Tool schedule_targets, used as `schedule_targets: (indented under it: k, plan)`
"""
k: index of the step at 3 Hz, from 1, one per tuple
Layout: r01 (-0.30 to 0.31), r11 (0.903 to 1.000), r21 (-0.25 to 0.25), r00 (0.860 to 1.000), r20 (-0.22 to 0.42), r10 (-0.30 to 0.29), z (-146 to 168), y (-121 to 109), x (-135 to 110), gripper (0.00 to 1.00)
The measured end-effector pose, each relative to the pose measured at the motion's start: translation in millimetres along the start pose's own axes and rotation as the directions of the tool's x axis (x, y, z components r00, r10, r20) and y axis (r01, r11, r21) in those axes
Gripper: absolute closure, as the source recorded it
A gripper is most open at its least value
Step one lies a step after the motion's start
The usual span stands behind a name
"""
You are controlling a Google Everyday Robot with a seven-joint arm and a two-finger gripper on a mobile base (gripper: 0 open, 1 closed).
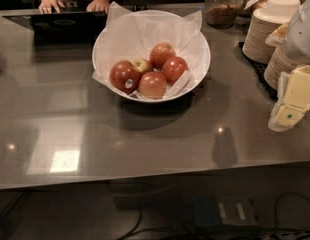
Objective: Pick apple from white bowl
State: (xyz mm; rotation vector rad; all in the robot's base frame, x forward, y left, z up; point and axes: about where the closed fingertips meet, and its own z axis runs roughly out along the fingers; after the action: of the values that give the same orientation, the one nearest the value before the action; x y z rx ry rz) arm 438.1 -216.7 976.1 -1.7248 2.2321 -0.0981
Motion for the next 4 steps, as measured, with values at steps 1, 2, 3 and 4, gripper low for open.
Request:
schedule_targets:
  k: [1, 2, 3, 4]
  plan:
    - [0.0, 1.0, 0.0, 1.0, 0.0, 0.0, 0, 0, 0, 0.0]
    - [0.03, 0.9993, 0.021, 0.999, 0.026, -0.031, 0, -4, -12, 0.0]
    - [0.131, 0.9904, 0.044, 0.988, 0.08, -0.134, 10, -15, -54, 0.0]
    - [0.131, 0.9904, 0.044, 0.988, 0.08, -0.134, 10, -15, -54, 0.0]
